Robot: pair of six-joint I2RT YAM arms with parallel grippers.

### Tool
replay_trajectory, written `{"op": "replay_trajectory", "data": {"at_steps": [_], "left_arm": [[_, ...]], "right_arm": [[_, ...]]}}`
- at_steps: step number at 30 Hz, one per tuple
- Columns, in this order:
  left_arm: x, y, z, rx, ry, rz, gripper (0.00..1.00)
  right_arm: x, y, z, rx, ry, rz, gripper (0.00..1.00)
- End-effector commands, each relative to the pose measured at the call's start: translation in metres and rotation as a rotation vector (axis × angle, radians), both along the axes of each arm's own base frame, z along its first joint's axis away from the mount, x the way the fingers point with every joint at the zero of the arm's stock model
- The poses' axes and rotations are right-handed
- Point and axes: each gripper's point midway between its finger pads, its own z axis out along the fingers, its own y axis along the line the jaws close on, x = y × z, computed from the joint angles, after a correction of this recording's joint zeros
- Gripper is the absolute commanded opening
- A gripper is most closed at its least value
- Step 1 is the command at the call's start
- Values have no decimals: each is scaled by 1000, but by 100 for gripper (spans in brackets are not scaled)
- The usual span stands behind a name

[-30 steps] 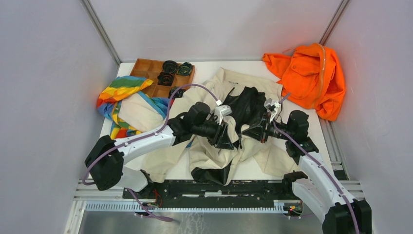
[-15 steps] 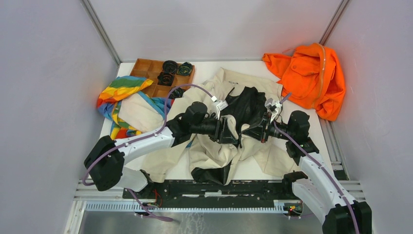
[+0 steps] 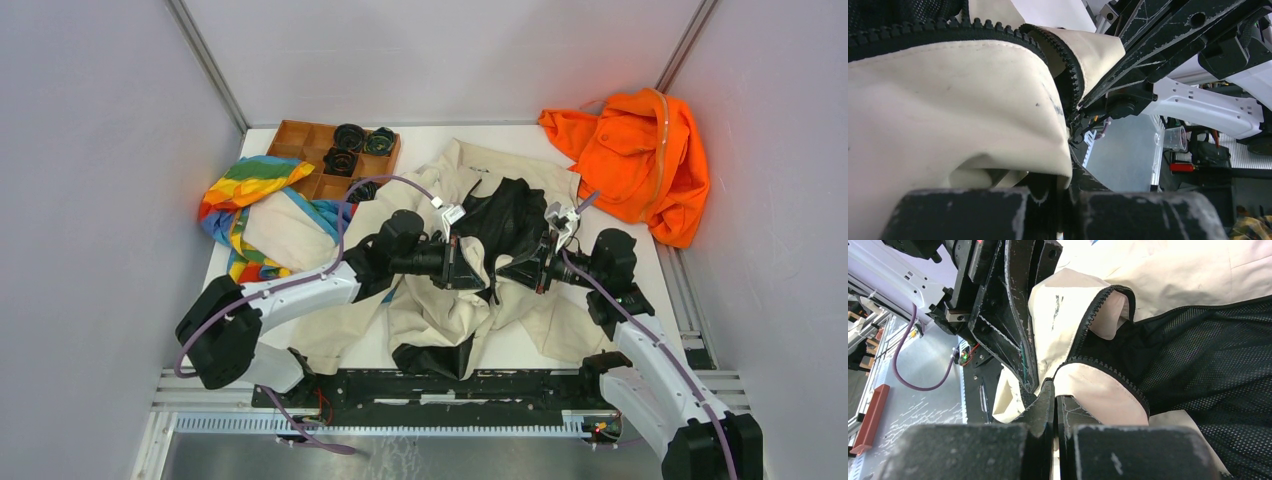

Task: Zip up the jacket
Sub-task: Insert the zipper into the jacket.

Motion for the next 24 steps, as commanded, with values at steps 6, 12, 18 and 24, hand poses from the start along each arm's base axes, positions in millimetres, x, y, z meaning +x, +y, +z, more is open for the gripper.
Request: {"op": "replay_trajectory", "data": {"at_steps": [6, 12, 18, 24], "left_arm": [[-20, -2, -19, 68, 54, -104, 2], [-29, -1, -20, 68, 59, -136, 2], [-32, -6, -20, 49, 86, -177, 2], [-51, -4, -36, 85, 175, -252, 2]], "right_arm": [[16, -1, 14, 131, 105, -84, 0], [39, -18, -21, -18, 165, -224, 0], [19, -10, -16, 7, 105, -116, 0], [18, -11, -15, 26, 80, -149, 0]]}}
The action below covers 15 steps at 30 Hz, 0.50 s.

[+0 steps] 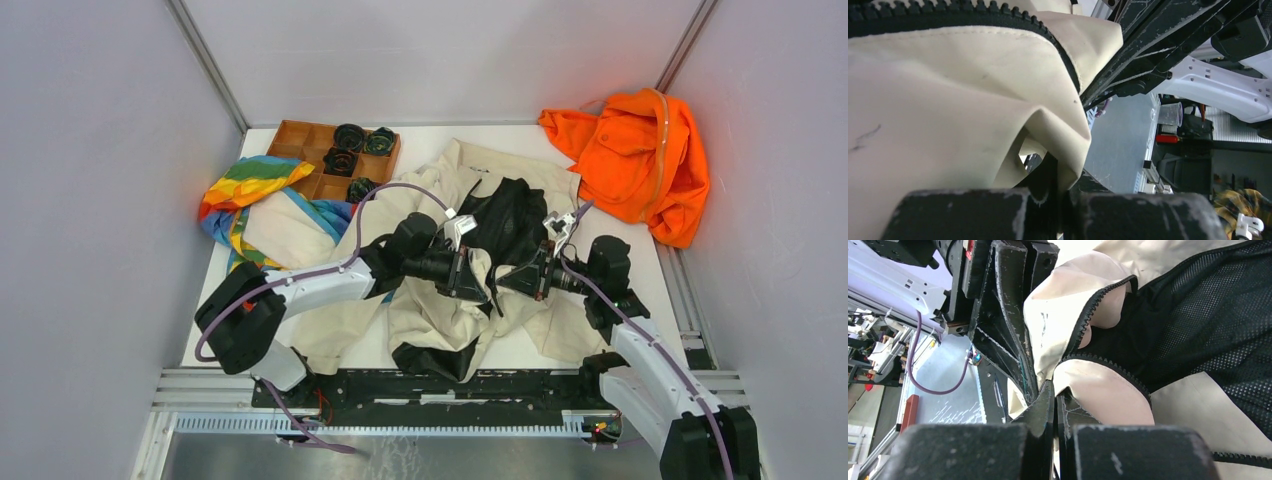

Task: Zip up the jacket
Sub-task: Insert the zipper into the jacket.

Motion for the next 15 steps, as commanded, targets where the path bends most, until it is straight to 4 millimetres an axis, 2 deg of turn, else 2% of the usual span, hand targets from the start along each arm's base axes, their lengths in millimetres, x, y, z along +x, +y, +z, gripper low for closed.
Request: {"op": "replay_trajectory", "data": {"at_steps": [1, 4, 8, 15], "left_arm": [[-35, 4, -6, 24, 88, -147, 2], [-34, 3, -7, 30, 84, -148, 2], [-30, -1, -10, 32, 92, -141, 2], [-23, -7, -21, 52, 140, -125, 2]], "right_arm": [[26, -10, 11, -13, -97, -141, 0], [39, -19, -1, -63, -73, -226, 0], [39, -18, -8, -101, -121, -180, 0], [40, -22, -17, -198, -214, -136, 15]]}}
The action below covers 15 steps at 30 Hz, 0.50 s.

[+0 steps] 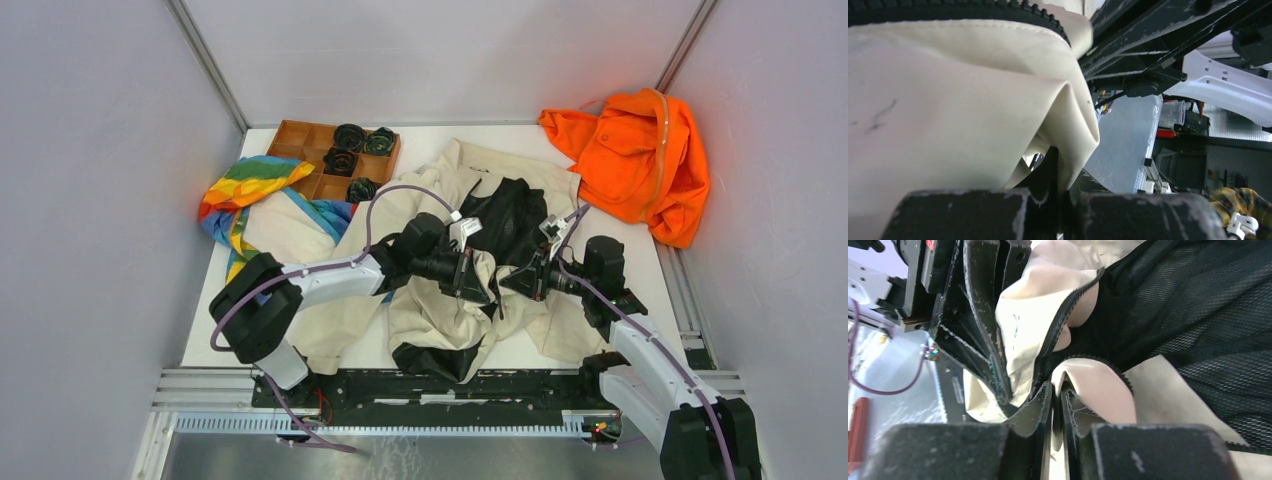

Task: Zip up the jacket
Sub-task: Insert the zipper into the jacket.

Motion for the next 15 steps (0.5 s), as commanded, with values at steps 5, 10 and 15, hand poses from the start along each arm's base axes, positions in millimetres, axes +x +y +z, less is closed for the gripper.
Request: {"op": "replay_trajectory", "data": {"at_steps": [5, 10, 15], "left_arm": [[-24, -3, -4, 24, 112, -110, 2], [-24, -4, -4, 23, 114, -114, 2], [-24, -3, -2, 15, 116, -111, 2]], "right_arm": [[21, -16, 6, -186, -233, 22, 24], [12, -24, 5, -309, -289, 115, 37], [1, -32, 23, -420, -427, 246, 63]]}}
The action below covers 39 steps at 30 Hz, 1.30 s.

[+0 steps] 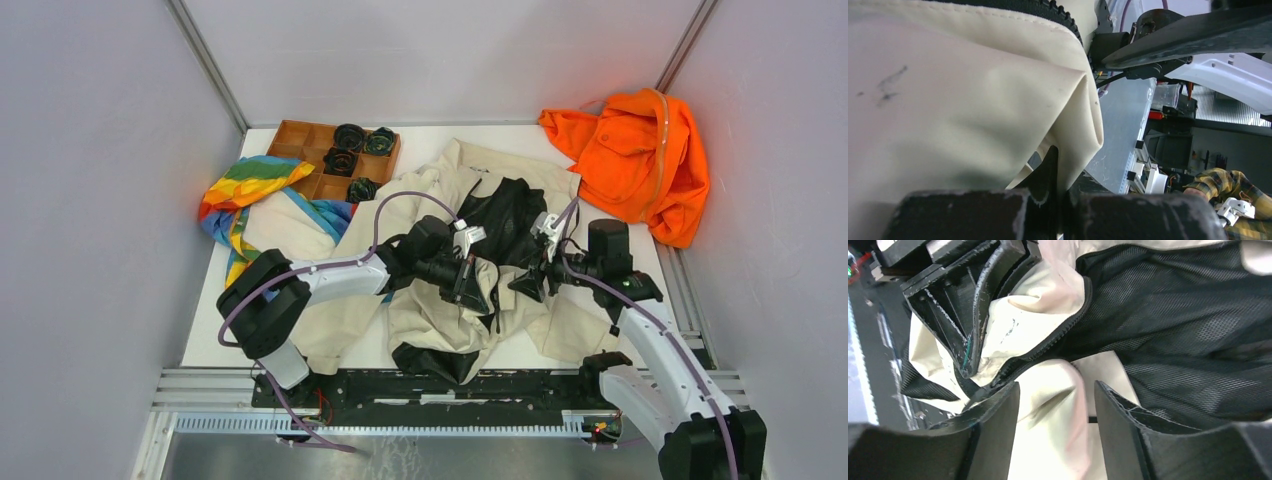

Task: Zip up the jacket
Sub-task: Insert the zipper into the jacket, then zip the zipper on the jacket.

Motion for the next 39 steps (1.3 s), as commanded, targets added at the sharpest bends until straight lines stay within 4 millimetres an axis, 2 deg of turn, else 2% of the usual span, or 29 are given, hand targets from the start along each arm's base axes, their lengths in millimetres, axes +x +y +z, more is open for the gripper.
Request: {"op": "replay_trajectory", "data": {"at_steps": [1, 5, 11, 12, 18, 23, 26, 31, 39], "left_arm": [[-8, -4, 14, -29, 27, -37, 2], [-9, -5, 17, -38, 28, -44, 2], [-11, -5, 18, -45, 32, -51, 2], [-11, -5, 19, -48, 33, -53, 2], [-12, -6, 23, -61, 40, -64, 2], [-14, -6, 24, -70, 48, -68, 2], [-15, -6, 25, -76, 53, -72, 2], [-17, -5, 26, -82, 59, -76, 2], [-19, -5, 29, -94, 71, -85, 2]], "right_arm": [[-9, -10, 19, -142, -184, 153, 66], [-24, -9, 32, -186, -365, 315, 74], [-39, -6, 33, -231, -640, 476, 97], [-43, -5, 32, -233, -697, 512, 98], [-71, 8, 21, -175, -916, 689, 98], [-74, 10, 11, -197, -987, 759, 97], [-76, 11, 6, -213, -1093, 791, 95], [-71, 18, 10, -186, -1192, 735, 98], [-74, 27, 2, -136, -1252, 710, 97]]}}
